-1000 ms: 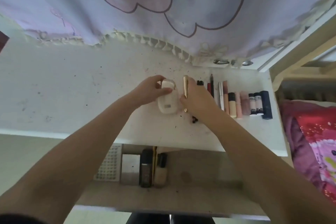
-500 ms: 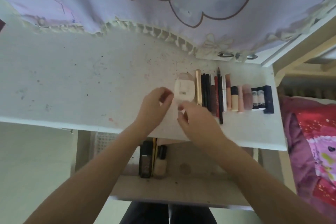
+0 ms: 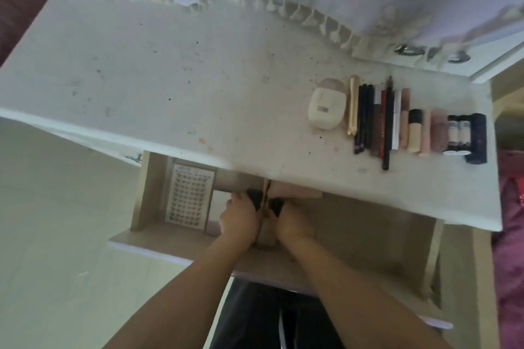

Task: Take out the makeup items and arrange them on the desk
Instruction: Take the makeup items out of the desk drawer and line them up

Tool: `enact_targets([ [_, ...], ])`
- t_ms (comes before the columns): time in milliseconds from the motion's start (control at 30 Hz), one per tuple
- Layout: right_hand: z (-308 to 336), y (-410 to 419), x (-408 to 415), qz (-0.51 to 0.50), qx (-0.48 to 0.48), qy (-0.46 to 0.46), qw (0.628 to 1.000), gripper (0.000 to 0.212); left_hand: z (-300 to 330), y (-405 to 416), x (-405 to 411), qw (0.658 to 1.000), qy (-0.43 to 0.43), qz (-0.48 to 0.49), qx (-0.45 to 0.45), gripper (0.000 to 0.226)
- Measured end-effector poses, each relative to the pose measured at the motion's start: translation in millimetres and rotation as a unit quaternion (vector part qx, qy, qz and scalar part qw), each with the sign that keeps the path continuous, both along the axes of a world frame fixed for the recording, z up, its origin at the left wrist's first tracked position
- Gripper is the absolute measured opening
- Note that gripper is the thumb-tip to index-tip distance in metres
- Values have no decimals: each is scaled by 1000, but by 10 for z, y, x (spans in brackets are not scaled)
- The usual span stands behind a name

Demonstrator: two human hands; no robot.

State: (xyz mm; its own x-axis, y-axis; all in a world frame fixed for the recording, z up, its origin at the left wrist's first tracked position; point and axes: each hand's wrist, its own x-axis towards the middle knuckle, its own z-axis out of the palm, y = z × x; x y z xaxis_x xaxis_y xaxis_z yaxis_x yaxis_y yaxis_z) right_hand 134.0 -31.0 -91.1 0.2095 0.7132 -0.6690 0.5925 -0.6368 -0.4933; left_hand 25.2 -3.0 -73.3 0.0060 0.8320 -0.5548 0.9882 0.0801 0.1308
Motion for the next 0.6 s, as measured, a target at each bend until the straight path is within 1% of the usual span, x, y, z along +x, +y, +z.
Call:
enact_targets([
  [67,-12,-13,-29,21,5,-32,999,30,-67,13,-3,1000,17,-2,9,42],
  [133,34,-58,-37,40,32,-42,998,27,-66,-15,-19,999,-10,30,7,43],
  [200,155,-132,-46,39,65,-18,997,25,6,-71,-56,995,-60,73,6,43],
  [300,386,-274,-21,45,114,40,992,15,187,-227,-184,978,-177,111,13,35],
  [400,757,-376,103,75,134,60,986,16,532,-364,-342,960,-268,87,4,37],
  [500,1371,-327,358,115,189,57,974,13,1084,-288,-446,939,-339,63,18,34],
  [600,2001,27,696,65,255,75,962,14,1721,115,-351,913,-400,44,69,35],
])
